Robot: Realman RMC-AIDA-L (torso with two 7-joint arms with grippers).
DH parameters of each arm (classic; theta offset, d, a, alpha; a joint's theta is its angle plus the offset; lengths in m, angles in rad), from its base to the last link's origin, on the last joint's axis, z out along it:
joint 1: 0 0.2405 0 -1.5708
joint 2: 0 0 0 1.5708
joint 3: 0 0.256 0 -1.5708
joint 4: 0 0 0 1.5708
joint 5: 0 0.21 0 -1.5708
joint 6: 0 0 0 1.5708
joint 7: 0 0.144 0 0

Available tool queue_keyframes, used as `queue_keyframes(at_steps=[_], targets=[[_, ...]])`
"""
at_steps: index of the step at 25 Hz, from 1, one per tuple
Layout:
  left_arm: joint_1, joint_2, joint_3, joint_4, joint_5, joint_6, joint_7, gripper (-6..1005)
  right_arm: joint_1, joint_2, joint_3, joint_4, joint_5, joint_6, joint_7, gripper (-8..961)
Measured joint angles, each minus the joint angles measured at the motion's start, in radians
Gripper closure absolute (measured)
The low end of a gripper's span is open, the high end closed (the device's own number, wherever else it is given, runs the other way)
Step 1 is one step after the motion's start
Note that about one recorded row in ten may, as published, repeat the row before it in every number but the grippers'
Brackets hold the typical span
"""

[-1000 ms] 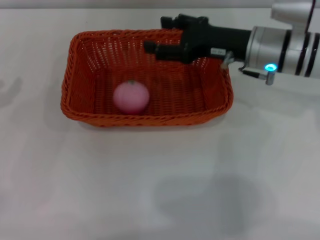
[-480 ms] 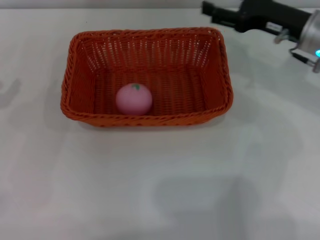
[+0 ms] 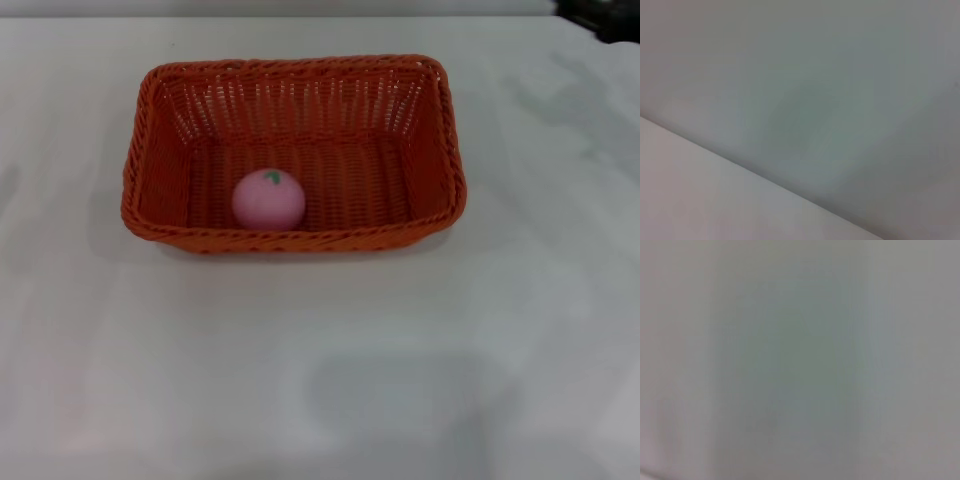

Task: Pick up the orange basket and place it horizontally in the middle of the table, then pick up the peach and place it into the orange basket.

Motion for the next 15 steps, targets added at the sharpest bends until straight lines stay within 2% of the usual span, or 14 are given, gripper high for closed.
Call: queue_keyframes(at_steps=[5,10,15], targets=[[0.008,-0.001,-0.001,0.010,-0.001,0.047,0.052,471,-0.022,0.000,0.096,0.029,0.000,-0.017,-0.042,79],[0.014,-0.003,-0.002,0.036,-0.011,0.102,0.103,471,-0.029,0.000,0.146,0.054,0.003,-0.021,-0.068,79],[0.025,-0.003,-0.007,0.078,-0.076,0.149,0.190,471,-0.037,0.000,0.210,0.090,0.010,-0.022,-0.116,79]])
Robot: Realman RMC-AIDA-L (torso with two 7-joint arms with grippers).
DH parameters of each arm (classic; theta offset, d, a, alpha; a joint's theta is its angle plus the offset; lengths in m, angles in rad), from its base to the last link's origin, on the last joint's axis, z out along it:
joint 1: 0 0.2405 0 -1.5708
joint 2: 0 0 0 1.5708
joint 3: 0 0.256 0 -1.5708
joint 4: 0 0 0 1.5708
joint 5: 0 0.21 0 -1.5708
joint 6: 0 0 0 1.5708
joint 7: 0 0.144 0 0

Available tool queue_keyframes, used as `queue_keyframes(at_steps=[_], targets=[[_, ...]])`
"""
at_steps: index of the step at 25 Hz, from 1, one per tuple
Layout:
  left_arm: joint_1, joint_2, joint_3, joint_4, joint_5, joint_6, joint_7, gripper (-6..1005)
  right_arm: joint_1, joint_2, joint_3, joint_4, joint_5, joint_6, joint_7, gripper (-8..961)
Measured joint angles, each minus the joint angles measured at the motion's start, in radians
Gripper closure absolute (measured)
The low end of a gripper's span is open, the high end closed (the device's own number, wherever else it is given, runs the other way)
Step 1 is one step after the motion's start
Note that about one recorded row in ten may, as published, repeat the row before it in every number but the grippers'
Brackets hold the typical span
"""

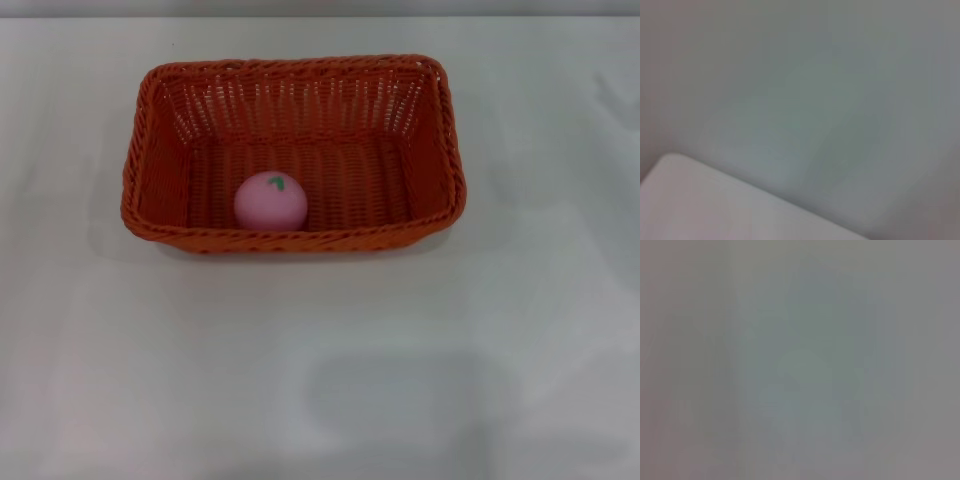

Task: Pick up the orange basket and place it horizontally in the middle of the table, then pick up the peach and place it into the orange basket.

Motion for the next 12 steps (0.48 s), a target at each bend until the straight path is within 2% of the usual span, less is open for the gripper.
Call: queue_keyframes(at_steps=[5,12], targets=[[0.016,-0.001,-0.007,0.040,-0.075,0.037,0.115,471,0.001,0.000,0.081,0.050,0.002,-0.001,-0.076,79],[0.017,-0.002,-0.009,0.162,-0.216,0.110,0.356,471,0.009,0.001,0.199,0.138,0.011,0.016,-0.198,79]])
